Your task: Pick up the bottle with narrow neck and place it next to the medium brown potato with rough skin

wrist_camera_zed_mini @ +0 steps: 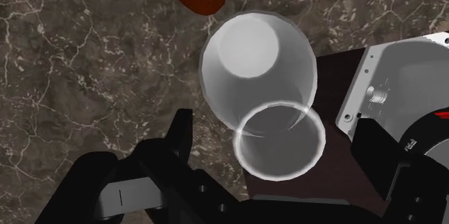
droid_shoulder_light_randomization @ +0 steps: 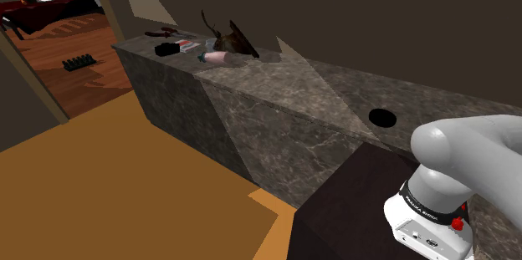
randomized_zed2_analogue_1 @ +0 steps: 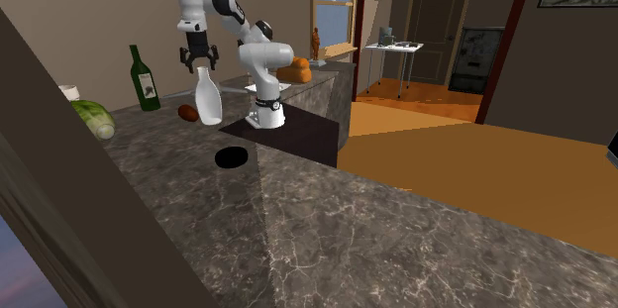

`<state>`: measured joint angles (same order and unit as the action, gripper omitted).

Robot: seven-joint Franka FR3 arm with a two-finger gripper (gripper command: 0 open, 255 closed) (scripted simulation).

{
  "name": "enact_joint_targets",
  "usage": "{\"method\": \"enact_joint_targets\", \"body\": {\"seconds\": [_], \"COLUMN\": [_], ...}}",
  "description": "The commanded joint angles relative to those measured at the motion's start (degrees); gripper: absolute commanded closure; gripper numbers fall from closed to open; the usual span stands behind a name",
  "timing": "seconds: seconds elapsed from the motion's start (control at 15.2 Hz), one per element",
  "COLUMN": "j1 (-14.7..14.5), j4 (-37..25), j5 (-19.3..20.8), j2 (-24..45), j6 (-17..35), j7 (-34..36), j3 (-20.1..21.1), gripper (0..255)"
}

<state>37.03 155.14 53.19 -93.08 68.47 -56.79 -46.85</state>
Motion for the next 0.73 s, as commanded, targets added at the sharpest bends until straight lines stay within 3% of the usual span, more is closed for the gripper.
{"method": "enact_joint_targets", "body": {"seconds": [0.0,0.13,0.66], "j1": [-1.62,-3.08,-3.08], "j4": [-2.69,-5.83,-5.83], "j5": [-2.57,-5.2,-5.2], "j2": [1.92,4.03,4.04], "j6": [-0.83,-1.97,-1.96], "j7": [0.43,0.65,0.64], "j3": [2.59,5.3,5.3], "gripper": [0,0,0]}}
